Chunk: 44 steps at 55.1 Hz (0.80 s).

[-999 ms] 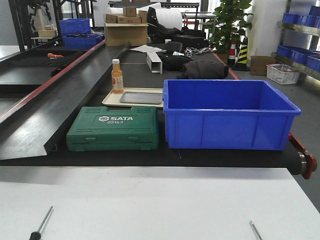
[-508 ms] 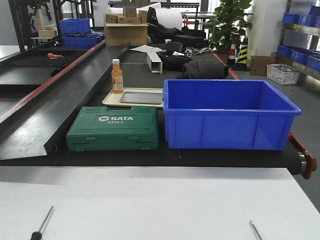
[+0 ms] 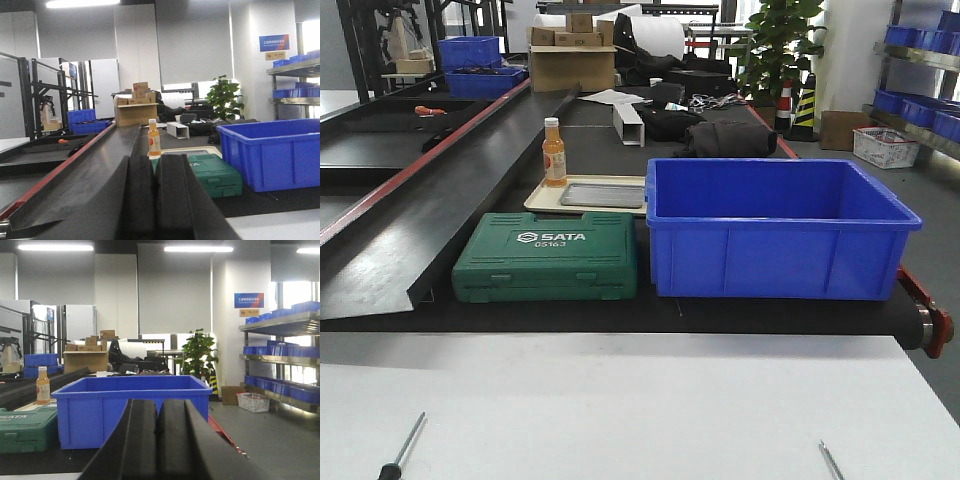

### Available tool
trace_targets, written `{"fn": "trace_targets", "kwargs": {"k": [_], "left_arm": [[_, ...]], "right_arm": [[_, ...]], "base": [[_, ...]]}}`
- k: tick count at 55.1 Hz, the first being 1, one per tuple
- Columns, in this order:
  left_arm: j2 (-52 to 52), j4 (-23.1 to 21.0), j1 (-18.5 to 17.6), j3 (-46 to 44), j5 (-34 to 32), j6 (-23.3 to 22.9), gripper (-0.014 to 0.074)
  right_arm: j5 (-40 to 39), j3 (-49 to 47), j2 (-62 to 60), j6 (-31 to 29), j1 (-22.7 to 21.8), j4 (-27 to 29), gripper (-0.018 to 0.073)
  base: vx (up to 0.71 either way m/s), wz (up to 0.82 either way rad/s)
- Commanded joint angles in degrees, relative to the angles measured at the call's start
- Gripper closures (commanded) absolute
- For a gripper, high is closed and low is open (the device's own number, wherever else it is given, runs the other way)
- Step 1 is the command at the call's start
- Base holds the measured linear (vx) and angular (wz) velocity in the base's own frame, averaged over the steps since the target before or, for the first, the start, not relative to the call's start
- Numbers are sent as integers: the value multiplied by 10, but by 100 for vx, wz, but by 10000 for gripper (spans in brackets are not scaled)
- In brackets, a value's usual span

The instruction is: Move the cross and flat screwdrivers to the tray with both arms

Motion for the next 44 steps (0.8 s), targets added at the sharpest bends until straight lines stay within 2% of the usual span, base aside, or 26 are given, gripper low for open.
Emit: {"fn": "trace_targets", "kwargs": {"k": [1, 10, 16, 22, 28, 35, 44], "left_arm": [[62, 12, -1, -77, -19, 10, 598], [204, 15, -1, -154, 17, 11, 594], [279, 12, -1, -157, 25, 10, 579], [346, 12, -1, -154, 25, 8, 527], [402, 12, -1, -154, 24, 8, 436], [464, 12, -1, -154, 2, 8, 296], [544, 2, -1, -154, -15, -34, 147]], "right_arm": [[1, -83, 48, 1, -3, 0, 567], [67, -167, 158, 1, -3, 0, 565], [79, -172, 221, 1, -3, 1, 554], [82, -172, 283, 2, -3, 1, 512], [86, -172, 333, 5, -3, 6, 431], [85, -172, 386, 5, -3, 6, 282], [88, -172, 447, 13, -3, 21, 104]], "base": [[0, 0], [0, 0], [0, 0], [0, 0], [0, 0], [0, 0], [0, 0]]}}
